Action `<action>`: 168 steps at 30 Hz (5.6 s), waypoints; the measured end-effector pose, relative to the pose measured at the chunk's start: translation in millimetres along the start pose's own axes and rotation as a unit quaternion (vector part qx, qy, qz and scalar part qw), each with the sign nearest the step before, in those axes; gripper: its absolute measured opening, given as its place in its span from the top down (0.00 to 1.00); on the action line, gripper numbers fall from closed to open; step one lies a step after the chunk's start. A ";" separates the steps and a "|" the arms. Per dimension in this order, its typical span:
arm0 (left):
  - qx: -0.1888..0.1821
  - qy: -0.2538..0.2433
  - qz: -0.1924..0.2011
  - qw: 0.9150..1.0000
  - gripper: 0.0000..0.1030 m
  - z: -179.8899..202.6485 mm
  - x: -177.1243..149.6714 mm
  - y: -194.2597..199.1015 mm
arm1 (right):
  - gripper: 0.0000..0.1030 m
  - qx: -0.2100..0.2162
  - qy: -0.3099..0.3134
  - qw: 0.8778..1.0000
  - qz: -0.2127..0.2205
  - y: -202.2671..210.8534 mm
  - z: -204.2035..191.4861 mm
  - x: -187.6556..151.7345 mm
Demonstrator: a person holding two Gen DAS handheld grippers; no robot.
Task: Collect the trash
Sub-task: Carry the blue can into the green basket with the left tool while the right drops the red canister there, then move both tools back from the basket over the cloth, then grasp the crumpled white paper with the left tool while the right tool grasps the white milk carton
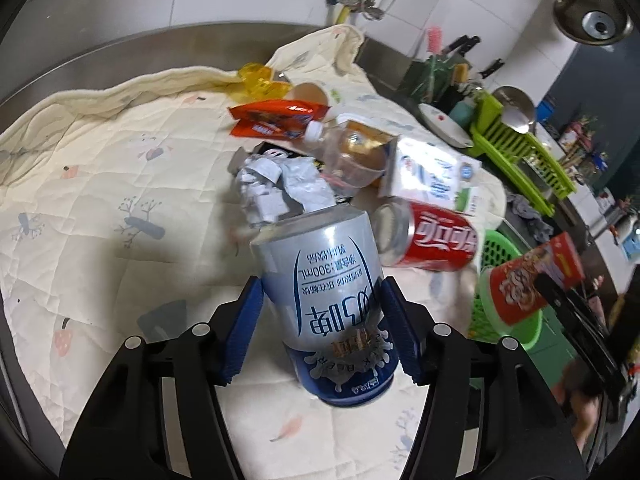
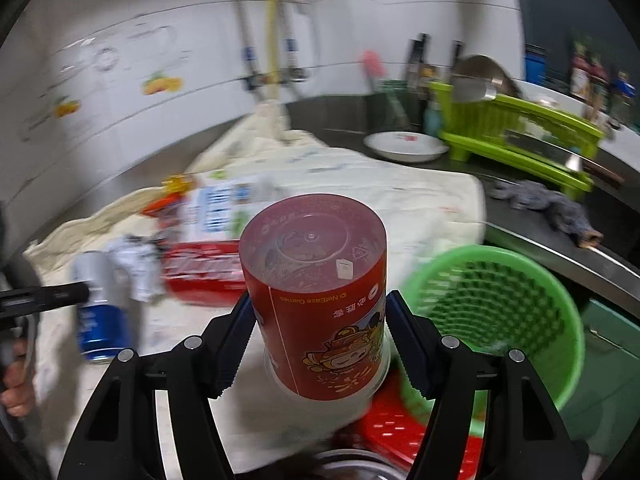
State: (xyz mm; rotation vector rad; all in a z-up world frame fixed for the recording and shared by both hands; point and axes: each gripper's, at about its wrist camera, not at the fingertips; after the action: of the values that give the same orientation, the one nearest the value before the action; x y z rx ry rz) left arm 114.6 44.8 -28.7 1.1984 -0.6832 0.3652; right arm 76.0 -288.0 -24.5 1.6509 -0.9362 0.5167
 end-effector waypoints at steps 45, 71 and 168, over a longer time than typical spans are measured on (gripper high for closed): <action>-0.192 -0.170 0.004 0.967 0.44 209.7 71.8 -43.3 | 0.21 -0.157 -0.081 0.984 -0.013 4.9 163.7 -19.6; -0.217 -0.211 -0.144 0.942 0.32 328.1 30.3 -207.2 | 0.20 -0.180 -0.093 0.979 0.014 60.0 196.8 -48.1; 0.024 -0.084 -0.063 0.994 0.53 -25.0 35.7 -97.0 | 0.26 0.234 0.028 0.959 -0.154 -163.2 -61.9 71.5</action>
State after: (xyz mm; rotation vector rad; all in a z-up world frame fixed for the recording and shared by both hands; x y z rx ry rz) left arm 206.5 32.0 -80.6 1.3220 -0.7422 0.1783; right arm 256.4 -239.9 -51.4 2.1507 -0.5164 0.5953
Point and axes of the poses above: each gripper's, at about its wrist camera, not at the fingertips, and y roughly against the way its jaws point, z to its right, x to its top, and after that the axes turned 13 degrees about -y, right-handed
